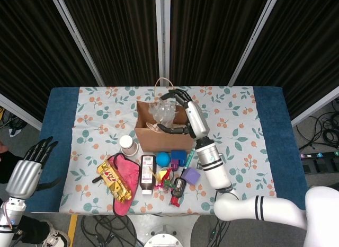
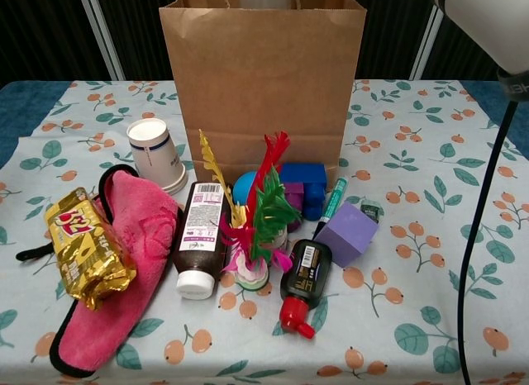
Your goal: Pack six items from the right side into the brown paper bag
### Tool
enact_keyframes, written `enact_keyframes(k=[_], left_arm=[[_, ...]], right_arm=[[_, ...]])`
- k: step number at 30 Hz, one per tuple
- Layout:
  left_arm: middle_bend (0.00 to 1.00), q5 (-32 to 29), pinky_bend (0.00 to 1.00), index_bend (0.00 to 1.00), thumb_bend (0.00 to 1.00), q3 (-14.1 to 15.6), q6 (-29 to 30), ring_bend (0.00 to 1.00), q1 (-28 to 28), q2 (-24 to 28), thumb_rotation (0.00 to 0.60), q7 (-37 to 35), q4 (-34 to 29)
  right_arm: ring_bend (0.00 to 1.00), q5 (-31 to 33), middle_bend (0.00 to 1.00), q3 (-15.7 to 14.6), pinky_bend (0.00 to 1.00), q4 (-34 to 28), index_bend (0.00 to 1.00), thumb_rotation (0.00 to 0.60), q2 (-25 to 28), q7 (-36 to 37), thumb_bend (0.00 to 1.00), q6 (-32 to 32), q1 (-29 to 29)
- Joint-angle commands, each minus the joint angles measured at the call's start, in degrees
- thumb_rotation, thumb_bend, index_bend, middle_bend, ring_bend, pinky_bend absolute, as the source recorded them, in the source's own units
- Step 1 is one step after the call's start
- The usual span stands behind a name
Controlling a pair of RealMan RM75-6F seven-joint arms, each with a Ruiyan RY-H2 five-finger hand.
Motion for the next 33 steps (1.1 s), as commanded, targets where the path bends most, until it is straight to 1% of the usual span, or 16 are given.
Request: enact_keyframes(k=[1,6,10,14,17,19,20,22,23,25,26,28,29,31,32,33], left_arm=[[0.13,0.0,0.15,0.10,0.02,0.0,0.0,0.03,0.0,0.0,0.600,0.1,0.0],[0.13,0.2,0.15,0.10,0.02,0.2,-0.1,0.03,0.0,-0.1,0.600,0.3,-0.1],[0.13,0.3,0.15,0.10,0.02,0.3,-0.1,0.03,0.0,-0.1,0.600,0.4,-0.1],[0.13,0.4,0.15,0.10,0.02,0.3,0.0,0.03,0.0,-0.3,0.600,0.5,-0.3],[0.13,0.4,0.15,0.10,0.02,0.3,0.0,0.03,0.0,-0.3,0.600,0.5,-0.3],[0.13,0.5,0.15,0.10,0.02,0.3,0.0,0.03,0.0,-0.3,0.600,0.5,-0.4],[0.13,0.6,0.15,0.10,0.02,0.4,-0.1,0.03,-0.1,-0.3,0.600,0.5,-0.4],[0.13,0.7,0.15,0.10,0.02,0.4,-0.2,0.03,-0.1,-0.2,0.600,0.6,-0.5],[0.13,0.8,0.15,0.10,0.02,0.4,-0.2,0.03,-0.2,-0.3,0.600,0.6,-0.6],[0.13,0.8,0.15,0.10,0.02,0.4,-0.2,0.03,-0.2,-0.4,0.600,0.7,-0.6],[0.13,0.8,0.15,0.10,0.02,0.5,-0.2,0.03,-0.2,-0.5,0.600,0.7,-0.7],[0.13,0.9,0.15,0.10,0.02,0.6,-0.3,0.03,-0.2,-0.7,0.600,1.0,-0.7],[0.13,1.0,0.15,0.10,0.02,0.8,-0.4,0.03,-0.1,-0.8,0.600,1.2,-0.7],[0.13,1.1,0.15,0.10,0.02,0.9,-0.5,0.03,-0.1,-1.0,0.600,1.4,-0.8],[0.13,1.2,0.15,0.10,0.02,1.0,-0.6,0.03,-0.1,-1.1,0.600,1.6,-0.9],[0.13,1.3,0.15,0.10,0.02,1.0,-0.6,0.03,-0.1,-1.2,0.600,1.8,-0.9]], right_arm=[[0.00,-2.3,0.13,0.7,0.00,0.0,0.03,0.600,0.8,1.7,0.00,-0.8,-0.8],[0.00,-2.7,0.13,2.1,0.00,-1.6,0.03,0.600,2.0,1.7,0.00,-0.3,-1.8],[0.00,-5.7,0.14,3.7,0.00,-5.0,0.02,0.600,4.4,2.1,0.00,1.5,-3.0],[0.00,-11.2,0.16,5.2,0.00,-10.0,0.02,0.600,9.1,0.6,0.00,5.3,-5.4],[0.04,-15.2,0.20,4.4,0.00,-13.5,0.06,0.600,13.3,-4.8,0.00,9.4,-8.8],[0.07,-17.1,0.23,2.5,0.01,-15.6,0.10,0.600,16.4,-8.9,0.00,11.5,-11.9],[0.08,-18.1,0.24,0.5,0.01,-16.9,0.12,0.600,18.6,-11.6,0.00,12.5,-14.3],[0.09,-19.9,0.25,-2.6,0.02,-18.4,0.15,0.600,21.9,-14.1,0.00,13.7,-17.8],[0.11,-21.1,0.26,-4.8,0.03,-19.1,0.17,0.600,24.0,-15.0,0.00,14.4,-20.3],[0.13,-23.6,0.30,-8.4,0.07,-19.4,0.22,0.600,27.0,-15.5,0.00,15.3,-23.7],[0.15,-25.7,0.32,-10.9,0.10,-18.9,0.25,0.600,28.7,-15.6,0.00,15.9,-25.8],[0.20,-28.4,0.36,-14.6,0.18,-17.5,0.32,0.600,30.8,-16.4,0.00,16.4,-28.6],[0.22,-29.6,0.37,-16.8,0.21,-16.6,0.34,0.600,31.9,-17.5,0.00,16.3,-30.2],[0.25,-30.1,0.40,-19.8,0.26,-15.4,0.38,0.600,33.4,-19.9,0.00,14.7,-31.7],[0.26,-29.7,0.41,-21.5,0.27,-15.2,0.39,0.600,34.5,-21.7,0.00,12.6,-32.2],[0.26,-29.1,0.41,-22.5,0.29,-15.3,0.40,0.600,35.1,-22.8,0.00,10.8,-32.2]])
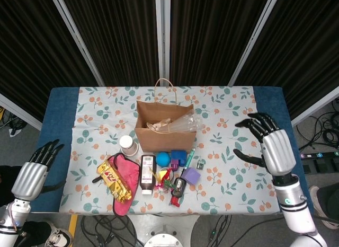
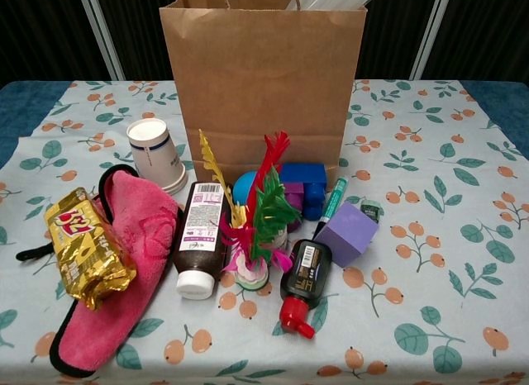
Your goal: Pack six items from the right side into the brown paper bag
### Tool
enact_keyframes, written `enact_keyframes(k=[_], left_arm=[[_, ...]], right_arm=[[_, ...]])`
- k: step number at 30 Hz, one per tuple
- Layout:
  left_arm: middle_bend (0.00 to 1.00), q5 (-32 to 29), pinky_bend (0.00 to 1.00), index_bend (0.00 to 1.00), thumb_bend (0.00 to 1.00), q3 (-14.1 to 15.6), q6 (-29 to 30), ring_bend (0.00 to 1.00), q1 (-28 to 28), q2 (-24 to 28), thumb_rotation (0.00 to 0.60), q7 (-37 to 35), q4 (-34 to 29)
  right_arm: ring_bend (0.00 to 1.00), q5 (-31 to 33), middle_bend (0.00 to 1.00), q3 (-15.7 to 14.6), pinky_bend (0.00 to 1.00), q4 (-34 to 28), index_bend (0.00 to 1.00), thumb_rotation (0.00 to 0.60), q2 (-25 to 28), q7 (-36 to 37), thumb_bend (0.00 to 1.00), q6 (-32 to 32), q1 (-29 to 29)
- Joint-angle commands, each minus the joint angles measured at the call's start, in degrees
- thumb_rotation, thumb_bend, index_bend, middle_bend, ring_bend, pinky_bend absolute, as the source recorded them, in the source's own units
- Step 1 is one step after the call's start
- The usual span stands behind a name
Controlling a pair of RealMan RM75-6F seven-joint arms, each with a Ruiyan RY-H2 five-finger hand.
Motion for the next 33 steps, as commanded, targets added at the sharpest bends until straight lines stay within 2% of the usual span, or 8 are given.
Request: enact_keyframes(k=[1,5,13,19,23,28,33], left_arm=[[0.13,0.2,0.15,0.10,0.02,0.1,0.0,0.03,0.0,-0.3,0.600,0.5,-0.1],[0.13,0.1,0.15,0.10,0.02,-0.4,0.9,0.03,0.2,-0.7,0.600,1.3,0.1],[0.13,-1.0,0.15,0.10,0.02,-0.9,3.0,0.03,1.5,-1.4,0.600,1.6,1.0],[0.13,-1.6,0.15,0.10,0.02,-1.3,3.1,0.03,1.7,-1.9,0.600,1.6,2.1],[0.13,-1.6,0.15,0.10,0.02,-1.6,3.2,0.03,1.5,-2.0,0.600,1.8,2.8],[0.13,-1.7,0.15,0.10,0.02,-1.6,3.2,0.03,1.6,-1.9,0.600,1.5,3.2],[0.13,-2.0,0.15,0.10,0.02,-1.7,3.5,0.03,2.0,-1.9,0.600,0.8,4.0]], right_arm=[[0.26,-0.7,0.41,-6.2,0.29,1.2,0.40,0.600,4.2,-6.1,0.00,-5.6,-3.1],[0.26,-2.8,0.41,-8.5,0.30,4.3,0.40,0.600,2.4,-9.2,0.00,-11.8,-1.2],[0.22,-12.1,0.37,-11.2,0.30,16.4,0.37,0.600,-4.5,-11.7,0.00,-20.1,4.4],[0.18,-18.5,0.32,-12.0,0.28,23.0,0.31,0.600,-8.7,-10.4,0.00,-20.5,7.4],[0.14,-21.1,0.29,-12.7,0.24,27.8,0.28,0.600,-12.3,-8.4,0.00,-19.4,8.5],[0.09,-20.6,0.24,-13.1,0.17,31.6,0.22,0.600,-16.4,-7.6,0.00,-19.4,8.4],[0.08,-19.4,0.23,-13.2,0.15,37.2,0.21,0.600,-22.7,-4.6,0.00,-17.6,7.5]])
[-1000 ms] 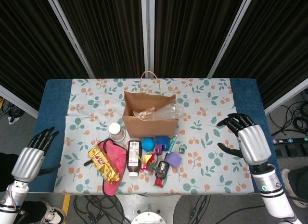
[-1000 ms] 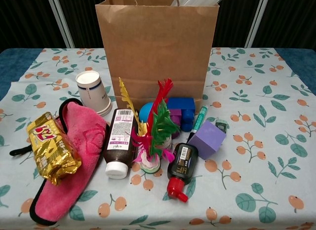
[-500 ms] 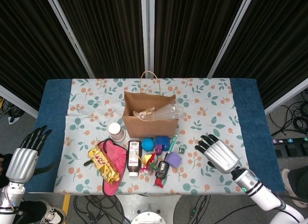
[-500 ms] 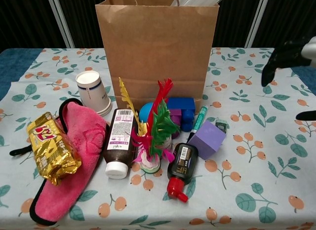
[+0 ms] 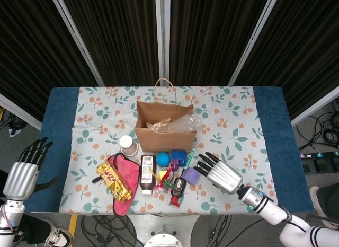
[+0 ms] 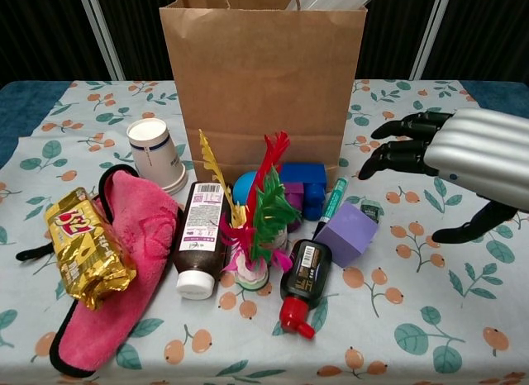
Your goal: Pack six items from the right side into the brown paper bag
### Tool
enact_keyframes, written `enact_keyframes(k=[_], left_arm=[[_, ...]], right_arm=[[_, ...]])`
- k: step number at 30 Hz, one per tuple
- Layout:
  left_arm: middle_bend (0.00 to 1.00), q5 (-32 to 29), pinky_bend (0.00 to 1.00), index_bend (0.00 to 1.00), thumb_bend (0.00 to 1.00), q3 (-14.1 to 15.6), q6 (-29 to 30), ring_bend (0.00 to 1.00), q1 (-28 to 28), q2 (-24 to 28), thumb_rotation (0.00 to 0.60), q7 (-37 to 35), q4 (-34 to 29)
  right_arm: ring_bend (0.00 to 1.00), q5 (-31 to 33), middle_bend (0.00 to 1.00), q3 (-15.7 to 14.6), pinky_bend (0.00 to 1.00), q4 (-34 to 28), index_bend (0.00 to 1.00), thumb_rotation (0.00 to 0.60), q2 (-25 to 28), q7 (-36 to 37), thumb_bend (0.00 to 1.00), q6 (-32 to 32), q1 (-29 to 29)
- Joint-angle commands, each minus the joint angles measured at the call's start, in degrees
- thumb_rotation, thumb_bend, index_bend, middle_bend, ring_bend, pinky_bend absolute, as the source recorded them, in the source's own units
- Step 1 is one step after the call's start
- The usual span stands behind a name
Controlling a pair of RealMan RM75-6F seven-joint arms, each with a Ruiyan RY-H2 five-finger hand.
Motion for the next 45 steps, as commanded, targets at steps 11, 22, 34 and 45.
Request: enact_keyframes(k=[11,22,34,45], left_arm=[[0.13,-0.4,0.15,0.10,0.02,-0.2,0.4,0.03,0.4,-0.3,0.600,-1.7,2.0],[0.13,-0.7,0.15,0.10,0.02,-0.4,0.4,0.03,0.4,-0.6,0.600,-2.2,2.8],[0.13,-1.2,0.15,0.10,0.02,-0.7,0.5,0.03,0.5,-0.8,0.600,-3.2,3.7],[0.13,-1.6,0.15,0.10,0.02,-0.9,0.2,0.03,0.5,-1.0,0.600,-4.7,4.6]], right_arm=[[0.08,0.5,0.24,-1.2,0.15,13.3,0.21,0.600,-12.8,7.7,0.00,3.1,0.3],[0.10,2.0,0.25,-1.2,0.16,15.0,0.23,0.600,-14.9,7.7,0.00,2.6,1.1],[0.16,3.3,0.31,-1.2,0.21,17.5,0.32,0.600,-18.0,7.4,0.06,2.5,1.5],[0.30,3.6,0.45,-1.0,0.29,19.4,0.50,0.600,-19.6,7.9,0.15,4.4,1.7]])
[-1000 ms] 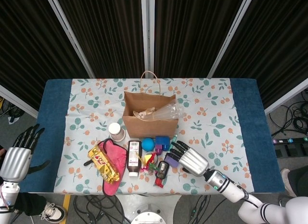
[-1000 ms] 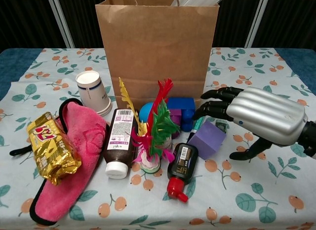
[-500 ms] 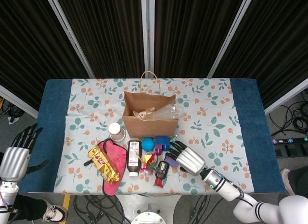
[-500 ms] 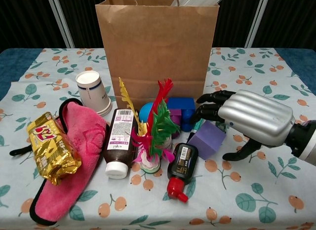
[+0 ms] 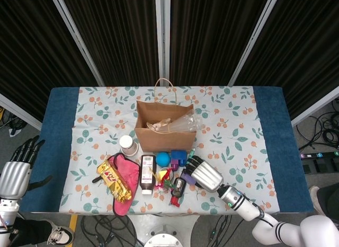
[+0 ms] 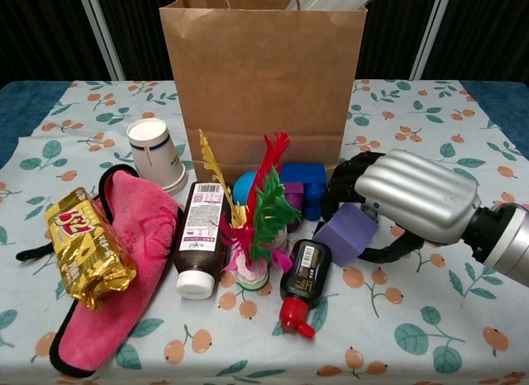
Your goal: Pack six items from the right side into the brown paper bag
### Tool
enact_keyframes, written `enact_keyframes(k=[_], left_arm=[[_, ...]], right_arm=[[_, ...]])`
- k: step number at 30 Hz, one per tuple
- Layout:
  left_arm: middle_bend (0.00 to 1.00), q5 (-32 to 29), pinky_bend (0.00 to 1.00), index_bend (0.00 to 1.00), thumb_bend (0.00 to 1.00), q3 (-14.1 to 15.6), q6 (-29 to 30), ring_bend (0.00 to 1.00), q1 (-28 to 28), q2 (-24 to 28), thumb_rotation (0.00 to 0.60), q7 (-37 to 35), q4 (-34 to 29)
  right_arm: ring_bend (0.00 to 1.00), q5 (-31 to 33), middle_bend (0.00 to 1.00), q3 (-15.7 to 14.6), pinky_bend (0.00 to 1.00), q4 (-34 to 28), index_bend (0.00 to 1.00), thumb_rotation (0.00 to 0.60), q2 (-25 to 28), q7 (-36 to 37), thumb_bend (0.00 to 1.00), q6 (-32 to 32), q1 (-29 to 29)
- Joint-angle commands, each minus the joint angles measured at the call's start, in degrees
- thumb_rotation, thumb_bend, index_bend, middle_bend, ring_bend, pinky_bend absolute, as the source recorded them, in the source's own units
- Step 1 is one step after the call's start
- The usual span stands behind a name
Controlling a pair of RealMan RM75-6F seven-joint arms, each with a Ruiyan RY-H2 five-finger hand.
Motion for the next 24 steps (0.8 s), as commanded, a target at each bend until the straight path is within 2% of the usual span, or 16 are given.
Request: enact_keyframes(k=[1,6,10,13,16,19,21,24], left_arm=[[0.13,-0.1,0.15,0.10,0.02,-0.1,0.0,0.03,0.0,0.1,0.600,-0.2,0.0],[0.13,0.1,0.15,0.10,0.02,0.0,0.3,0.03,0.1,0.3,0.600,-0.6,-0.4],[0.13,0.3,0.15,0.10,0.02,0.2,0.1,0.03,0.1,0.5,0.600,-0.5,-0.9],[0.13,0.7,0.15,0.10,0.02,0.5,-0.1,0.03,0.1,0.7,0.600,-0.2,-1.4],[0.13,1.2,0.15,0.10,0.01,0.8,-0.3,0.03,0.0,0.8,0.600,0.2,-1.9],[0.13,1.7,0.15,0.10,0.02,0.9,-0.3,0.03,-0.3,0.7,0.600,0.5,-2.3],[0.13,2.2,0.15,0.10,0.02,1.0,-0.3,0.03,-0.4,0.8,0.600,0.8,-2.5],[0.13,2.4,0.15,0.10,0.02,1.0,-0.3,0.03,-0.5,0.9,0.600,0.9,-3.0]], right_arm=[[0.30,-0.1,0.45,-0.1,0.30,0.1,0.51,0.600,0.1,0.2,0.16,0.7,0.0],[0.30,-0.6,0.45,-0.2,0.30,-2.3,0.51,0.600,2.7,0.5,0.17,3.6,-0.6],[0.30,-2.5,0.45,0.7,0.30,-9.5,0.51,0.600,8.1,-1.3,0.17,9.1,-1.2],[0.30,-4.7,0.45,2.6,0.30,-18.7,0.51,0.600,14.3,-4.1,0.17,13.8,-1.3],[0.30,-7.1,0.45,5.6,0.30,-28.5,0.51,0.600,20.3,-7.6,0.17,18.1,-1.2],[0.30,-8.0,0.45,10.0,0.30,-37.5,0.51,0.600,25.3,-10.7,0.18,20.2,-0.5],[0.31,-6.3,0.45,13.3,0.30,-42.7,0.51,0.600,27.3,-12.0,0.18,19.8,0.3],[0.32,-1.1,0.45,17.7,0.31,-48.3,0.51,0.600,27.4,-11.9,0.18,17.4,2.2]])
